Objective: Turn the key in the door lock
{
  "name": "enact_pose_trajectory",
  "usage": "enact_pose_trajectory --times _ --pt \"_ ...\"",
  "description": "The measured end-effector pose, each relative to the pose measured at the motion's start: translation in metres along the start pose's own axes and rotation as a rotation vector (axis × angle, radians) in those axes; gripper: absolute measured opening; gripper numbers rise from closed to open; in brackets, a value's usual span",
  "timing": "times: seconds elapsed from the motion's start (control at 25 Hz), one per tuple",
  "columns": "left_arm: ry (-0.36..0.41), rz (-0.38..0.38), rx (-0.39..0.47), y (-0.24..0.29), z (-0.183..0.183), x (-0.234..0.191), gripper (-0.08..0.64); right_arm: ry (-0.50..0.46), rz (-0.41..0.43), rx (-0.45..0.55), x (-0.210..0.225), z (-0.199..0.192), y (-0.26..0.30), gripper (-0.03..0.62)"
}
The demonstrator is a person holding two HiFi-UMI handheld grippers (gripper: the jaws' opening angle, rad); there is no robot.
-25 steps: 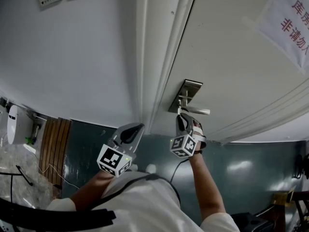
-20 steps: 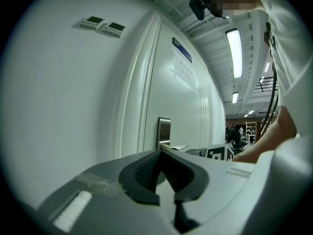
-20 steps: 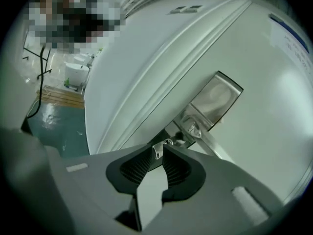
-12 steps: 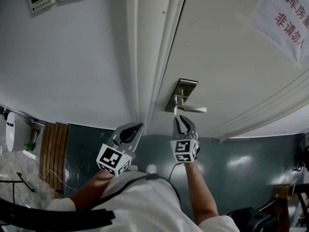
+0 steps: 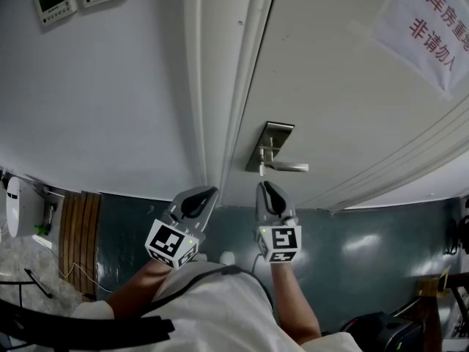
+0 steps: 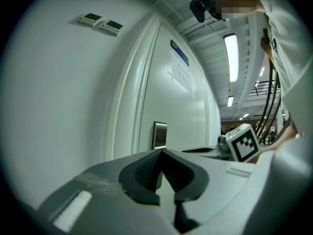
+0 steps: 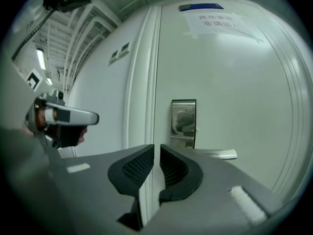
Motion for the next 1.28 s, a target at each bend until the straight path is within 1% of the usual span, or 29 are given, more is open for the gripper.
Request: enact_pose_trajectory --times 0.2,0.32,0.44,0.64,0.92,1.28 --pt "-0.003 -0.003 0.016 -0.002 0.008 0.002 0.003 0.067 0.054 0.068 -0.021 0.026 -0.019 0.044" --pt "-0.005 -0.004 0.029 -0.006 0.014 0.003 0.004 0.114 0.071 0.091 -0.032 0.034 -0.034 0.044" --pt "-0.011 0.001 0.039 -0.008 0.019 0.002 0.005 0.138 0.08 0.11 -0.039 0.04 -0.045 0.035" --pt "-0.019 -0.004 0.045 -0.011 0.022 0.007 0.004 0.146 0.083 0.116 -0.042 0.042 -0.054 0.008" --pt "-0.02 -0.009 0.043 -0.014 0.019 0.01 0.004 0.155 0.057 0.112 -0.034 0.039 -0.058 0.008" --pt "-0.019 -0.005 0.035 -0.02 0.015 0.012 0.005 0.157 0.044 0.099 -0.034 0.032 -0.061 0.008"
Point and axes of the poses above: the fingertips, and each gripper's own axes: y forward along the fingers, x to its right, z out of its top, the point moved 2 cm from there along -y, backward along the fingers, and after that the axes turned 15 degrees about y, right-handed, at the moved point
